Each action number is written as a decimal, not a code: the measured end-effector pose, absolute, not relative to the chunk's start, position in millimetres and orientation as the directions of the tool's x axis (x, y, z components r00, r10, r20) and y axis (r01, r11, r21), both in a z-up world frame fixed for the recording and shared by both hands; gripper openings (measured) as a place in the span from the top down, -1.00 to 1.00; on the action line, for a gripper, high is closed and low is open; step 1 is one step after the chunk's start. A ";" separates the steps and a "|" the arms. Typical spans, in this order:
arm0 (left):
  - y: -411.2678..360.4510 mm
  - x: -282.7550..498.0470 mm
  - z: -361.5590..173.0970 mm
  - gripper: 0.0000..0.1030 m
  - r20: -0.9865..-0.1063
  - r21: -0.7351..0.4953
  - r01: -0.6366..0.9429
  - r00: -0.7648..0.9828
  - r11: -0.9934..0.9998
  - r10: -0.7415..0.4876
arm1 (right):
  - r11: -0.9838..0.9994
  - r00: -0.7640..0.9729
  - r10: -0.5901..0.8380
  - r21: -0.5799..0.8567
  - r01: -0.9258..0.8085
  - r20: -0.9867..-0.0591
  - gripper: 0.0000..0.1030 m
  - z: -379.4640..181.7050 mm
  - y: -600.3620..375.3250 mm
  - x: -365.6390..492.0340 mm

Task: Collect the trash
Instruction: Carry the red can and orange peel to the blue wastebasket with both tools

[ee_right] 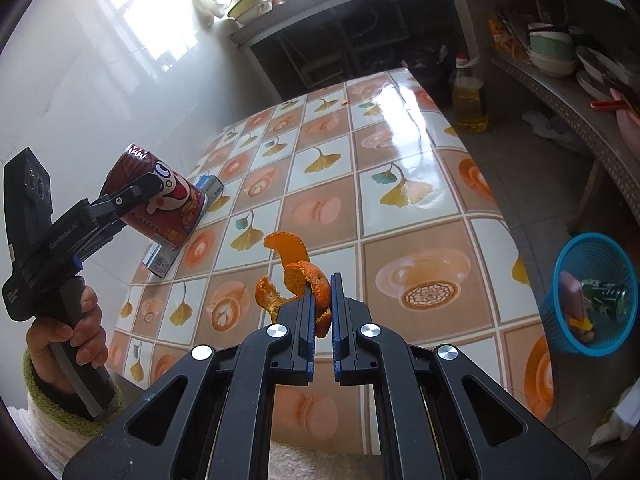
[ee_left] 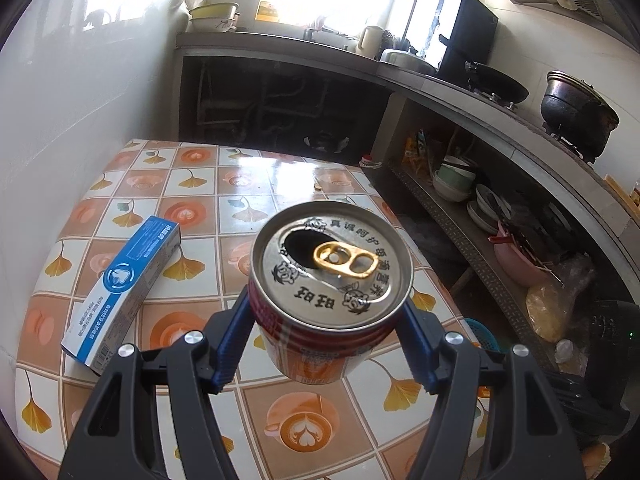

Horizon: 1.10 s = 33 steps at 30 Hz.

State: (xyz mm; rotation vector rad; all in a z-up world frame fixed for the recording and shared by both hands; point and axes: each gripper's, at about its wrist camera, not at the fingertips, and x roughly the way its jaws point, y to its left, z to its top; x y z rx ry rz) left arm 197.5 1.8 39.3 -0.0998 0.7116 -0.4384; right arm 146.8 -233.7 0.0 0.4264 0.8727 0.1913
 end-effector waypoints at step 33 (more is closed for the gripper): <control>-372.5 190.2 -3.4 -0.27 -0.766 -0.303 0.820 0.093 0.485 -0.636 | 0.594 0.604 -0.052 0.462 0.659 -0.795 0.90 -93.7 -504.6 -32.6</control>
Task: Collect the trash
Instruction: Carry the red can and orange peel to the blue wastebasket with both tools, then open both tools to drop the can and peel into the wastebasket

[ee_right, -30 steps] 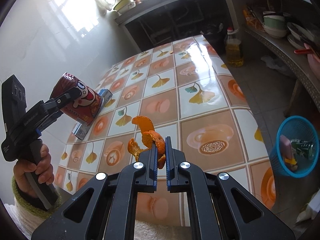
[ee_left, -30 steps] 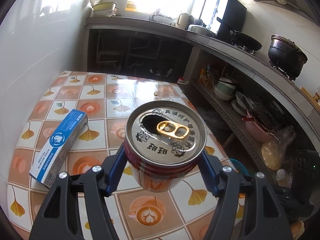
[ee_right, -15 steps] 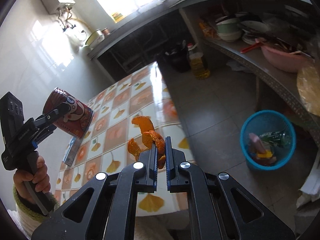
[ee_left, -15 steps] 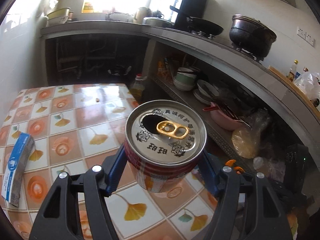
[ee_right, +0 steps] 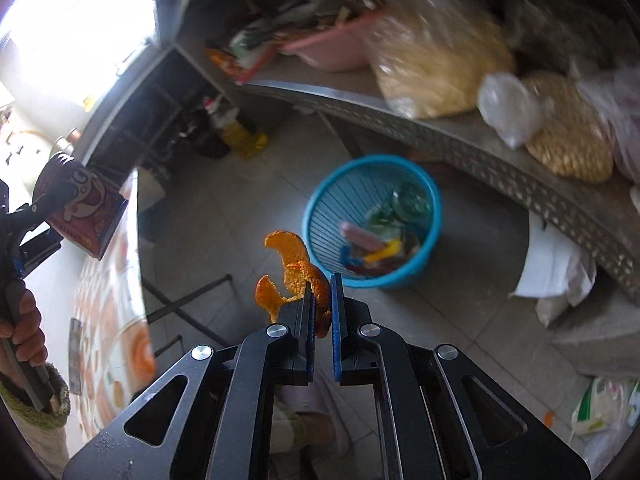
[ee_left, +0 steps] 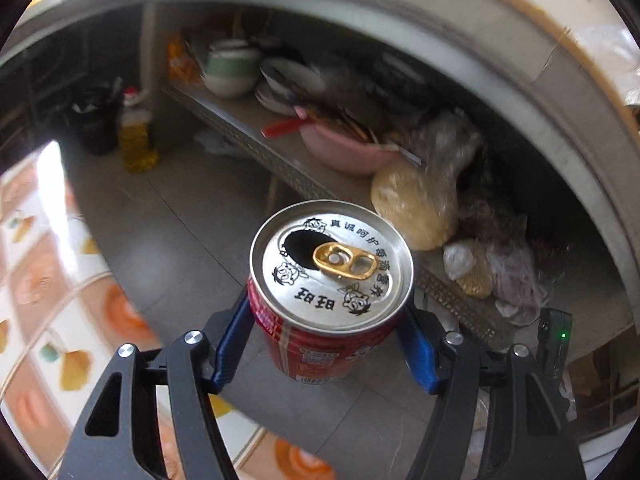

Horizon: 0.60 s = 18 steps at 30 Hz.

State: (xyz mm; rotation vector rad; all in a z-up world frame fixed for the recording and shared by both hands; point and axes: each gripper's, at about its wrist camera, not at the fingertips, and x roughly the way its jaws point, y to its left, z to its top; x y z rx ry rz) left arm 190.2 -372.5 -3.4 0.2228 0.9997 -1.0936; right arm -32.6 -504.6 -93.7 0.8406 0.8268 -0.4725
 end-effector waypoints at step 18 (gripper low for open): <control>-526.4 215.3 -124.5 -0.60 -0.891 -0.341 0.794 -0.103 0.502 -0.443 | 0.489 0.432 0.031 0.391 0.780 -0.901 0.18 -238.9 -576.8 59.3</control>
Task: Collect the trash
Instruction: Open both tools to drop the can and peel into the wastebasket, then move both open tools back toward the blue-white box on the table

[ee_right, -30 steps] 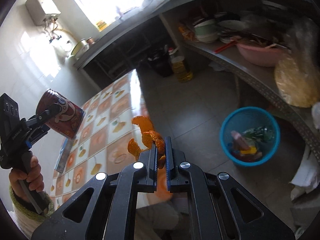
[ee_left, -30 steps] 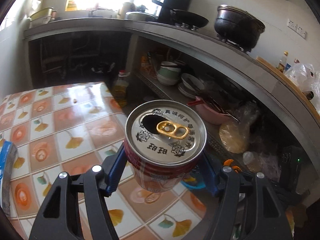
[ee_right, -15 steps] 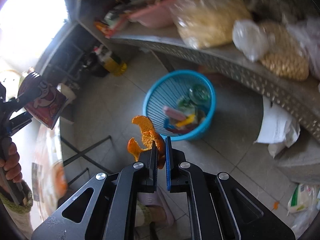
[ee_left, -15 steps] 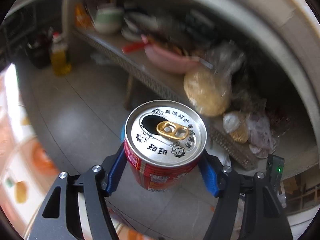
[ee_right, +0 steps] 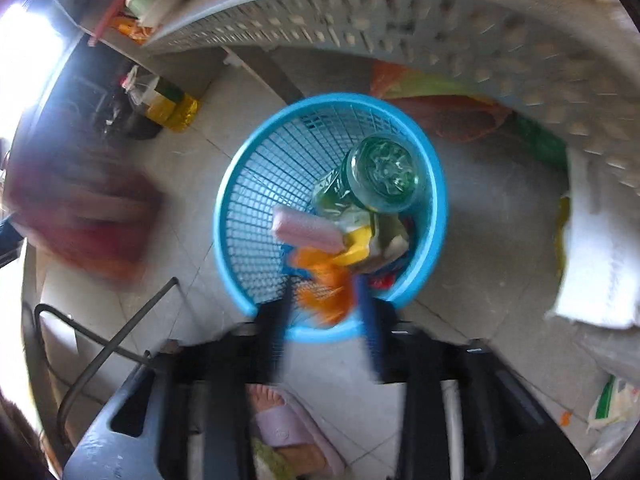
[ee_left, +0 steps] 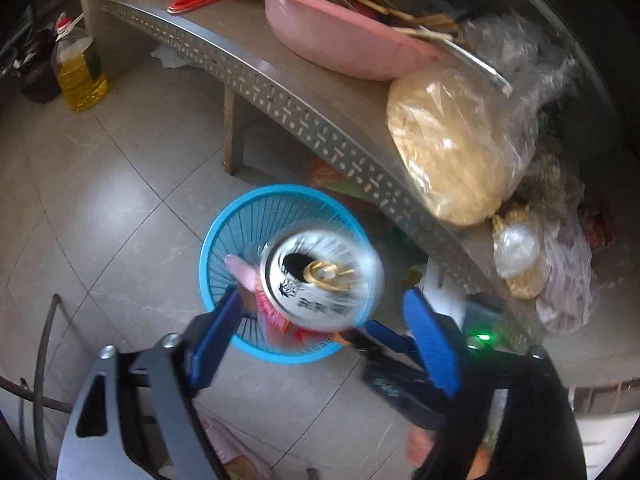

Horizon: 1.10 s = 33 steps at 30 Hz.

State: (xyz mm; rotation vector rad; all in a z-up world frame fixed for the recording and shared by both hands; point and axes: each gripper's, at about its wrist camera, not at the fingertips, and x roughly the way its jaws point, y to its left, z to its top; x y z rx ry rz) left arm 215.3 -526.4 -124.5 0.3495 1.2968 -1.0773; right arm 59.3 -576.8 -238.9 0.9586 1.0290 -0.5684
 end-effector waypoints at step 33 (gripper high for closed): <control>-169.3 188.6 34.0 -0.85 -0.703 -0.241 0.698 0.354 0.675 -0.617 | 0.736 0.662 -0.025 0.435 0.519 -0.749 -0.43 -68.8 -454.6 22.7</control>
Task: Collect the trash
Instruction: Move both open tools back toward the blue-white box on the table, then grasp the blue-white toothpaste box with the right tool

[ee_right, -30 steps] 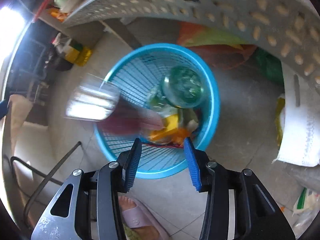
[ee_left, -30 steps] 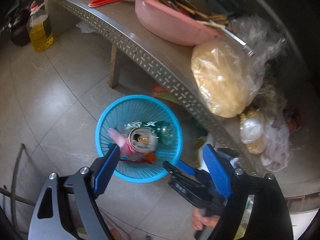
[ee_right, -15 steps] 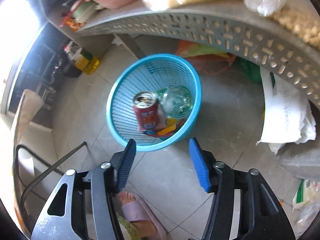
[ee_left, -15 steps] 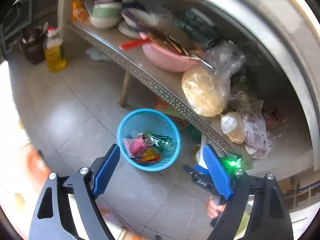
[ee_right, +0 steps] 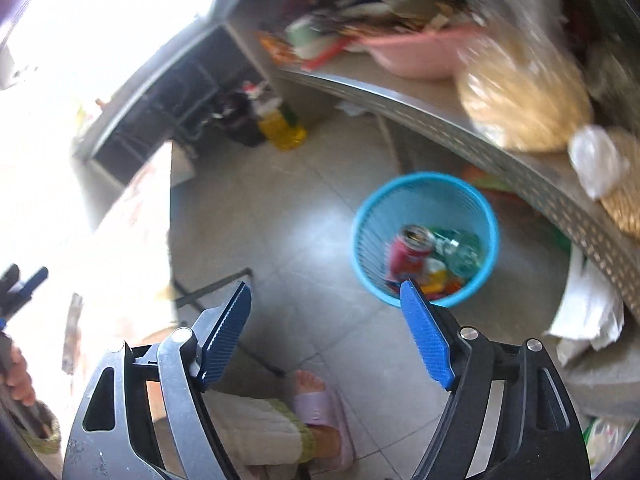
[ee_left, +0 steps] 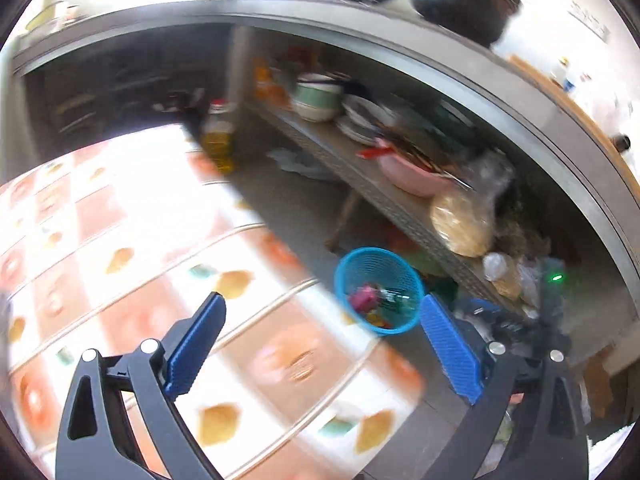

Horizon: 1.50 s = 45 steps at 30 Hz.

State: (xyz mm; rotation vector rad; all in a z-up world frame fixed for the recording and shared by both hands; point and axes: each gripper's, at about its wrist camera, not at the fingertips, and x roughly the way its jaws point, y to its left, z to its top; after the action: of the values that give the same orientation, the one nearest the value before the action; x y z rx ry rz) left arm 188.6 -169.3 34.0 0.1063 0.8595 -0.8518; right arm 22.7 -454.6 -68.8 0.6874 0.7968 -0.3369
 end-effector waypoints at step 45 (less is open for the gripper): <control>162.1 243.8 -63.7 -0.13 -0.777 -0.137 0.132 0.601 0.982 -0.189 | 0.740 0.184 0.657 0.672 0.028 -0.731 -0.45 -45.9 -23.9 419.2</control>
State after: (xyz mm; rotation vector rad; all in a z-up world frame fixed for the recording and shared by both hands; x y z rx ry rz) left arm 243.8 162.1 -63.7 -0.0678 0.9079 -0.1860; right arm 419.2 -23.9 -45.9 0.6327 1.3285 0.4877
